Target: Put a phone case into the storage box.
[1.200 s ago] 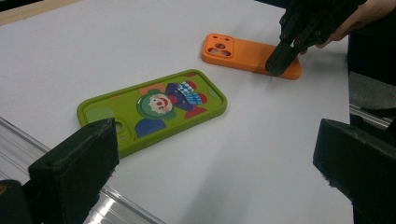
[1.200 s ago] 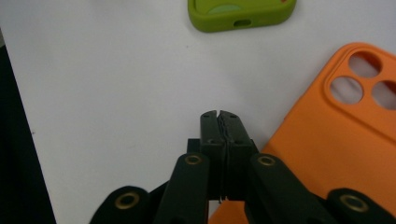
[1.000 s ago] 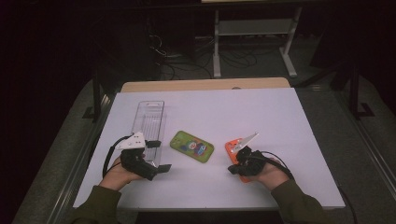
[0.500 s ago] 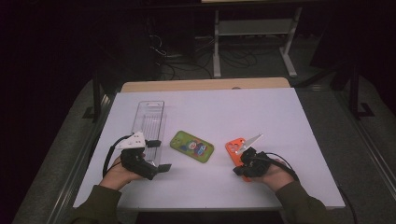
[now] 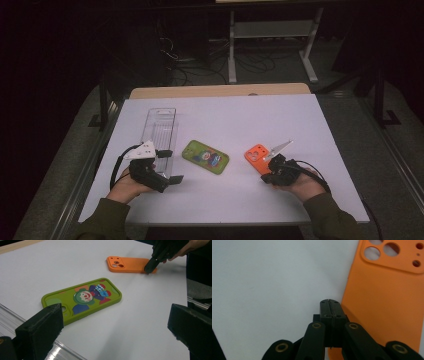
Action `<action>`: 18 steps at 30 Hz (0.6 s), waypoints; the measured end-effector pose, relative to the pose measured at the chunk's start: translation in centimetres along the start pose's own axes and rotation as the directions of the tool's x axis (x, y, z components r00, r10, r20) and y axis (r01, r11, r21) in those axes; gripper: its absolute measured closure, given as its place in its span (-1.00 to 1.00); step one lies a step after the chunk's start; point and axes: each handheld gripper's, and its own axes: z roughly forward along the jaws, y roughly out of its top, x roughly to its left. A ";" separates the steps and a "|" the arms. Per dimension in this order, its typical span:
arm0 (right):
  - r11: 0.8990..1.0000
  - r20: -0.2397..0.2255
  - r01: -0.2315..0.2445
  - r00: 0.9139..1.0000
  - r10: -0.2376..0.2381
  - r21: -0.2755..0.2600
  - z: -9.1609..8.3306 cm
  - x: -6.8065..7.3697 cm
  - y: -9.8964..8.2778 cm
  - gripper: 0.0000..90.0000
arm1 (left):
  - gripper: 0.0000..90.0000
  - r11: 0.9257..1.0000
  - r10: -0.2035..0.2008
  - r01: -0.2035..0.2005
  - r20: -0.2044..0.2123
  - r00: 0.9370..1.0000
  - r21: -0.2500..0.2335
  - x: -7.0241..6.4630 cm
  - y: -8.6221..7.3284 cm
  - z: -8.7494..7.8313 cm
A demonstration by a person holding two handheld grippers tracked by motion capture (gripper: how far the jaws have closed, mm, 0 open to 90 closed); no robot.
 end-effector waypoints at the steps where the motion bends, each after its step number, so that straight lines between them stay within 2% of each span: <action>1: 1.000 0.006 -0.005 1.000 0.005 -0.002 -0.1 -0.2 -0.1 0.98 | -1.00 1.000 0.000 0.000 0.000 1.000 0.000 0.0 0.0 0.0; 9: 0.999 0.011 -0.031 0.999 0.031 -0.020 -0.6 -1.4 -0.7 0.98 | -1.00 1.000 -0.005 0.005 0.000 1.000 -0.003 -0.1 0.0 0.1; 11: 0.998 -0.013 -0.037 0.999 0.036 -0.050 -0.9 -1.3 -0.7 0.96 | -1.00 1.000 -0.006 0.006 0.000 1.000 -0.003 -0.1 0.0 0.1; 13: 0.993 -0.031 -0.046 0.999 0.043 -0.113 -1.5 -1.2 -0.6 0.77 | -1.00 1.000 -0.008 0.008 0.001 1.000 -0.004 -0.1 0.0 0.1; 15: 0.982 -0.044 -0.058 0.998 0.051 -0.180 -2.1 -0.9 -0.5 0.62 | -1.00 1.000 -0.010 0.010 0.000 1.000 -0.002 -0.1 0.0 0.1; 18: 0.970 -0.029 -0.067 0.998 0.062 -0.235 -2.6 -0.4 -0.5 0.24 | -1.00 1.000 -0.001 0.001 0.002 1.000 0.000 -0.1 0.1 0.2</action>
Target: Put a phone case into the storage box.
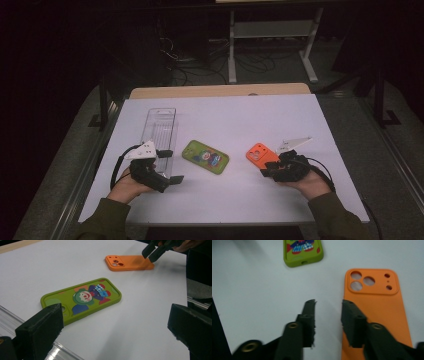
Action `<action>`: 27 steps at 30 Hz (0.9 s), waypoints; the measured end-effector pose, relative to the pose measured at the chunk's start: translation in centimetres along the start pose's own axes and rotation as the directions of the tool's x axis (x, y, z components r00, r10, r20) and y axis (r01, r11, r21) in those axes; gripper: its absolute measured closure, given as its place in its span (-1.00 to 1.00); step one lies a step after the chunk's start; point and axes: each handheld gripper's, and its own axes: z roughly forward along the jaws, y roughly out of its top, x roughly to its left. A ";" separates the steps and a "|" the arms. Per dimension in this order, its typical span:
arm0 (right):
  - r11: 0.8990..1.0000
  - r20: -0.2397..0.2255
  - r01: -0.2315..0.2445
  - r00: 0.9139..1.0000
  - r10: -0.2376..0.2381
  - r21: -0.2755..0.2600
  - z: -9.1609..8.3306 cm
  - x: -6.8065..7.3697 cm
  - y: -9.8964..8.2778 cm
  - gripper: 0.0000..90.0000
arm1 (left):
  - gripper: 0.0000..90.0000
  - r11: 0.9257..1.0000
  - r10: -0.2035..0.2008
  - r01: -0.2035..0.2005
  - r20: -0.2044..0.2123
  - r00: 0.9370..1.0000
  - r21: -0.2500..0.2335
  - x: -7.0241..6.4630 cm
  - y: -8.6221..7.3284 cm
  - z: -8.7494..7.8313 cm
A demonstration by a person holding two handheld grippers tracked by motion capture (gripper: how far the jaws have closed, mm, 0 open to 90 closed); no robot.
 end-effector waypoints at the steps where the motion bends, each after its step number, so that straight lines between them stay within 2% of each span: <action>1: 1.000 0.010 0.000 1.000 0.000 -0.018 0.0 0.2 0.0 0.09 | -1.00 1.000 -0.002 0.002 0.001 1.000 0.000 0.0 0.0 0.0; 2: 1.000 0.017 -0.002 1.000 0.002 -0.028 -0.1 0.3 0.0 -0.03 | -1.00 1.000 -0.007 0.007 0.001 1.000 -0.002 -0.1 0.0 0.0; 3: 1.000 0.017 -0.002 1.000 0.002 -0.028 -0.1 0.3 0.0 -0.03 | -1.00 1.000 -0.007 0.007 0.001 1.000 -0.002 -0.1 0.0 0.0; 4: 0.998 0.031 0.008 0.999 -0.006 -0.065 -0.1 0.6 -0.2 -0.29 | -1.00 1.000 -0.004 0.004 0.001 1.000 0.001 -0.1 0.0 0.0; 7: 0.992 0.077 0.036 0.997 -0.027 -0.117 0.0 1.0 -0.6 -0.65 | -1.00 1.000 -0.005 0.005 0.002 1.000 -0.002 -0.1 0.0 0.0; 9: 0.988 0.127 0.049 0.991 -0.030 -0.146 0.1 1.1 -1.0 -0.78 | -1.00 1.000 -0.002 0.002 0.003 1.000 -0.002 -0.1 0.0 0.0; 12: 0.982 0.130 0.039 0.991 -0.015 -0.185 -0.1 1.1 -1.7 -0.97 | -1.00 1.000 0.000 0.000 0.003 1.000 -0.002 0.0 0.0 0.0; 20: 0.975 0.129 0.030 0.992 -0.001 -0.221 -0.9 1.1 -3.3 -1.00 | -1.00 1.000 0.000 0.000 0.003 1.000 -0.002 0.0 0.0 0.0; 25: 0.970 0.131 0.034 0.991 -0.002 -0.240 -1.2 0.8 -3.3 -1.00 | -1.00 1.000 0.002 -0.002 0.002 1.000 0.010 0.0 0.0 0.1; 27: 0.971 0.126 0.026 0.992 0.004 -0.236 -1.2 0.8 -3.2 -1.00 | -1.00 1.000 -0.003 0.003 0.003 1.000 0.007 0.0 0.0 0.1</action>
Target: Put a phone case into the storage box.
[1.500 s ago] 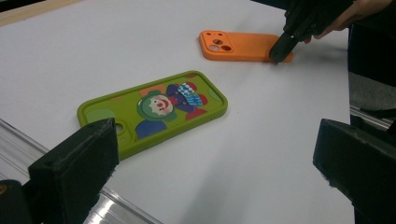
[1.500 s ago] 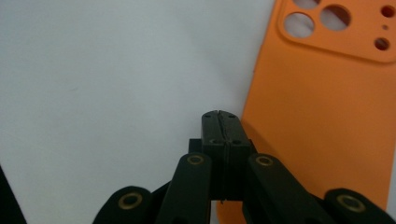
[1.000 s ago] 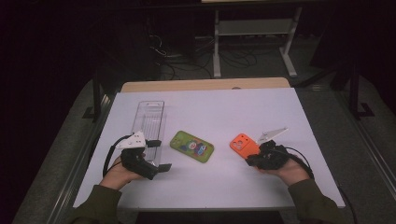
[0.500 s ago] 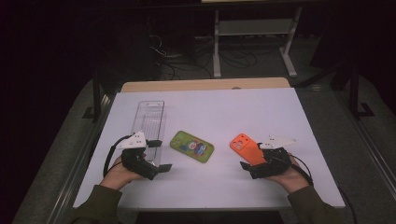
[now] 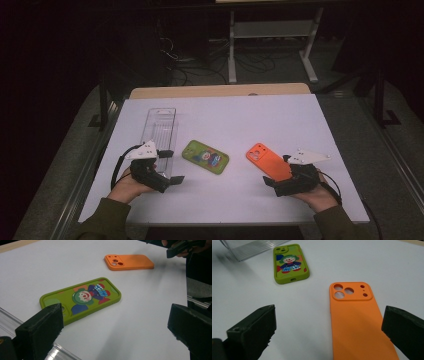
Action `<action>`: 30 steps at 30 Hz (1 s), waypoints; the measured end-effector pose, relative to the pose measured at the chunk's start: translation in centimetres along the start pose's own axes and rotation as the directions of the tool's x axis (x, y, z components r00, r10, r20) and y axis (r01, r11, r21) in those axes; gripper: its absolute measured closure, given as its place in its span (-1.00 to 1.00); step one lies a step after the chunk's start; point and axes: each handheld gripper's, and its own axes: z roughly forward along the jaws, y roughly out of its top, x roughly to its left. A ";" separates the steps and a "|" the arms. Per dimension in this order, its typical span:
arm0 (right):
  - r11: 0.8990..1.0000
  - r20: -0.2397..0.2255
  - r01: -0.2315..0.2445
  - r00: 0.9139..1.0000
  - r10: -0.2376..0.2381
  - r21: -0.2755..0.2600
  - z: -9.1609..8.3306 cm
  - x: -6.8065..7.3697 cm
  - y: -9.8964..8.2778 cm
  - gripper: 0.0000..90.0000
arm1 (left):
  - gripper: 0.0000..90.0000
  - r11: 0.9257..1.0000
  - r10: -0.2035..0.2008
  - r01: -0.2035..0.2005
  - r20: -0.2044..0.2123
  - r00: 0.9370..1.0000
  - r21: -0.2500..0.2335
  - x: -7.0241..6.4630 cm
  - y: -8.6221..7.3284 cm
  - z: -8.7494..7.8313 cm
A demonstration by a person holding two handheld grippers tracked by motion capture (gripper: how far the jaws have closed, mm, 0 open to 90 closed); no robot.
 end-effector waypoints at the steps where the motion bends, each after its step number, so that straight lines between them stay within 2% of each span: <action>1: 1.000 -0.002 -0.001 1.000 0.001 0.006 0.0 0.0 0.1 -1.00 | -1.00 1.000 0.000 0.000 0.000 1.000 0.000 0.0 0.0 0.0; 8: 1.000 -0.001 0.006 1.000 -0.006 0.014 0.3 -0.4 0.7 -1.00 | -1.00 1.000 0.006 -0.006 -0.001 1.000 0.007 0.1 0.0 -0.1; 13: 0.999 -0.003 0.004 1.000 -0.004 0.041 0.5 -0.8 1.5 -1.00 | -1.00 1.000 0.003 -0.003 0.000 1.000 0.004 0.1 0.0 -0.1; 17: 0.999 -0.006 0.002 1.000 -0.002 0.035 0.7 -1.2 2.4 -1.00 | -1.00 1.000 0.005 -0.005 0.000 1.000 0.006 0.2 0.0 0.0; 20: 0.998 0.003 0.021 1.000 -0.021 0.061 1.1 -1.6 3.3 -1.00 | -1.00 1.000 -0.001 0.001 -0.001 1.000 0.002 0.2 0.0 -0.1; 30: 0.998 -0.008 0.008 1.000 -0.007 0.061 2.1 -2.9 5.6 -1.00 | -1.00 1.000 -0.001 0.001 -0.002 1.000 0.003 0.2 0.0 0.0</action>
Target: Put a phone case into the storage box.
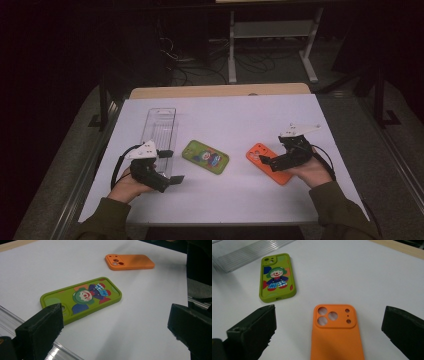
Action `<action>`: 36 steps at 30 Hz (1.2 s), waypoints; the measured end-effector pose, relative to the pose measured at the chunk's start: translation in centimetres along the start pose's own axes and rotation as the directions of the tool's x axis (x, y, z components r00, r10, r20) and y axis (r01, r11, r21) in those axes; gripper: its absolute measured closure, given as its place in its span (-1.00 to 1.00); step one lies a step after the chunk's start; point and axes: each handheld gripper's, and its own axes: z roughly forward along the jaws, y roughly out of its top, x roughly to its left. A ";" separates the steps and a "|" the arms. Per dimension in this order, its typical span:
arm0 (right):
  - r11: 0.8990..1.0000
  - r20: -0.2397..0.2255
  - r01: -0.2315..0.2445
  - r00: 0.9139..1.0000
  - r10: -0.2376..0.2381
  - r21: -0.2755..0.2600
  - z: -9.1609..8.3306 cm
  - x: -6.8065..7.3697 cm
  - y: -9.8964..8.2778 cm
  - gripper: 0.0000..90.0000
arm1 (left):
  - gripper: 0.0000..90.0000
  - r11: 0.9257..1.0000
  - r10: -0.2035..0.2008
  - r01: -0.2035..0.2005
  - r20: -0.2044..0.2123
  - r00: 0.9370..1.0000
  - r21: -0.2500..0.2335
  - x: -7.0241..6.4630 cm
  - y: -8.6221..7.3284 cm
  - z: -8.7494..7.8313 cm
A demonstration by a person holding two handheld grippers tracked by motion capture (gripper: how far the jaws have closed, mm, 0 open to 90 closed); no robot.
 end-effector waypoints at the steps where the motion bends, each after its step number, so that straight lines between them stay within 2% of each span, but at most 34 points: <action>1: 1.000 0.003 0.011 1.000 -0.011 0.002 0.0 -0.1 0.2 -1.00 | -1.00 1.000 0.000 0.000 0.000 1.000 0.000 0.0 0.0 0.0; 3: 1.000 0.008 0.025 1.000 -0.025 0.000 0.2 -0.2 0.6 -1.00 | -1.00 1.000 -0.004 0.004 0.000 1.000 -0.005 0.0 0.0 0.1; 5: 1.000 0.001 0.014 1.000 -0.014 -0.003 0.4 -0.5 0.9 -1.00 | -1.00 1.000 0.002 -0.002 0.000 1.000 0.003 0.0 0.0 0.0; 9: 1.000 0.002 0.024 1.000 -0.024 0.004 0.8 -0.8 1.1 -1.00 | -1.00 1.000 0.002 -0.002 0.001 1.000 0.004 -0.1 0.0 0.1; 13: 0.998 0.001 0.016 1.000 -0.016 0.057 1.0 -0.9 0.9 -1.00 | -1.00 1.000 0.002 -0.002 0.001 1.000 0.002 -0.1 0.1 0.0; 21: 0.993 -0.003 0.023 1.000 -0.023 0.117 1.1 -0.8 0.9 -1.00 | -1.00 1.000 0.002 -0.002 0.002 1.000 0.003 -0.1 0.2 0.1; 23: 0.988 0.013 0.018 1.000 -0.020 0.155 1.2 -0.9 0.7 -1.00 | -1.00 1.000 0.000 0.000 0.001 1.000 -0.006 -0.1 0.2 0.0; 24: 0.988 0.013 0.018 1.000 -0.020 0.155 1.2 -0.9 0.7 -1.00 | -1.00 1.000 0.000 0.000 0.001 1.000 -0.006 -0.1 0.2 0.0; 26: 0.981 0.013 0.036 0.999 -0.040 0.188 1.5 -1.2 0.5 -1.00 | -1.00 1.000 -0.004 0.004 -0.001 1.000 -0.013 -0.1 0.2 0.0; 27: 0.979 0.011 0.027 0.999 -0.030 0.204 1.6 -1.0 0.5 -1.00 | -1.00 1.000 -0.004 0.004 -0.001 1.000 -0.013 -0.1 0.2 0.0; 36: 0.965 0.000 0.042 0.999 -0.043 0.258 2.2 -0.6 0.2 -1.00 | -1.00 1.000 0.001 -0.001 -0.001 1.000 -0.016 -0.2 0.4 -0.1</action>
